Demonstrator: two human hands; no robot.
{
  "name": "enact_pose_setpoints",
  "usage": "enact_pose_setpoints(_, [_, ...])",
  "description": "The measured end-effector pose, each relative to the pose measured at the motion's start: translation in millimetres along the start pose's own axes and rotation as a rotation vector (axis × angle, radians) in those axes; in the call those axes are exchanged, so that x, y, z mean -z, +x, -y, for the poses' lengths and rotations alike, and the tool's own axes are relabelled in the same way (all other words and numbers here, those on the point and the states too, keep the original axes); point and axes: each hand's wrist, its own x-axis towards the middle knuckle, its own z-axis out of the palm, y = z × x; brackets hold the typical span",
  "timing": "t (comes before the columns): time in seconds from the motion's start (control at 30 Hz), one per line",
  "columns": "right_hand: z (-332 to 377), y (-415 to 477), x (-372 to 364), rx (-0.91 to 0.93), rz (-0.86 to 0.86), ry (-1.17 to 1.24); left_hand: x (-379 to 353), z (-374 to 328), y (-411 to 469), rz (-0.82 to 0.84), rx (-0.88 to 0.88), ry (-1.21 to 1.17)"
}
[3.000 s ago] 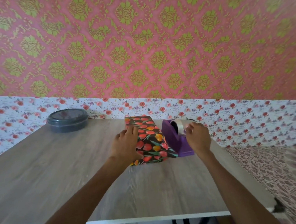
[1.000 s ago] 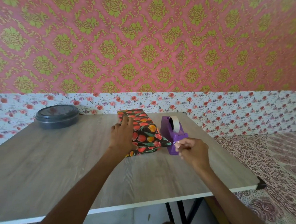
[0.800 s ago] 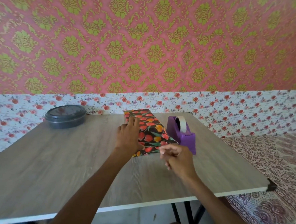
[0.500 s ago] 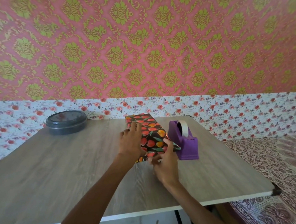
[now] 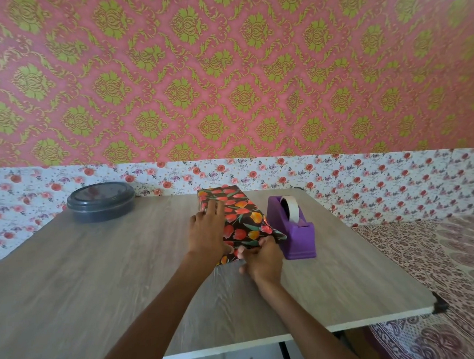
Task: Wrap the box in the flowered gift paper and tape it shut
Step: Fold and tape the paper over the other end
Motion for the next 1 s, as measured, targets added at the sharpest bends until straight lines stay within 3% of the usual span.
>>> enact_pose_setpoints(0.37, [-8.5,10.7,12.9,0.153,-0.021,-0.351,1.9,0.5,0.4,0.007,-0.003,-0.013])
enact_pose_setpoints(0.5, [-5.0,4.2,21.3,0.193,-0.020,-0.167,2.1,-0.4,0.4,0.001,0.005,0.003])
enact_pose_setpoints(0.63, [-2.0,8.2,17.3,0.253,-0.036,-0.238,1.4,-0.3,0.6,0.000,0.008,0.003])
enact_pose_setpoints(0.77, [-7.3,12.1,12.7,0.189,-0.054,-0.191,2.0,-0.3,1.6,0.012,0.015,-0.010])
enact_pose_setpoints(0.93, [-13.8,13.3,19.4,0.112,-0.171,-0.120,8.3,3.7,-7.8,0.005,0.101,-0.229])
enact_pose_setpoints(1.0, [-2.5,11.6,23.7,0.116,-0.132,0.031,10.2,13.1,-14.6,-0.028,0.178,-0.376])
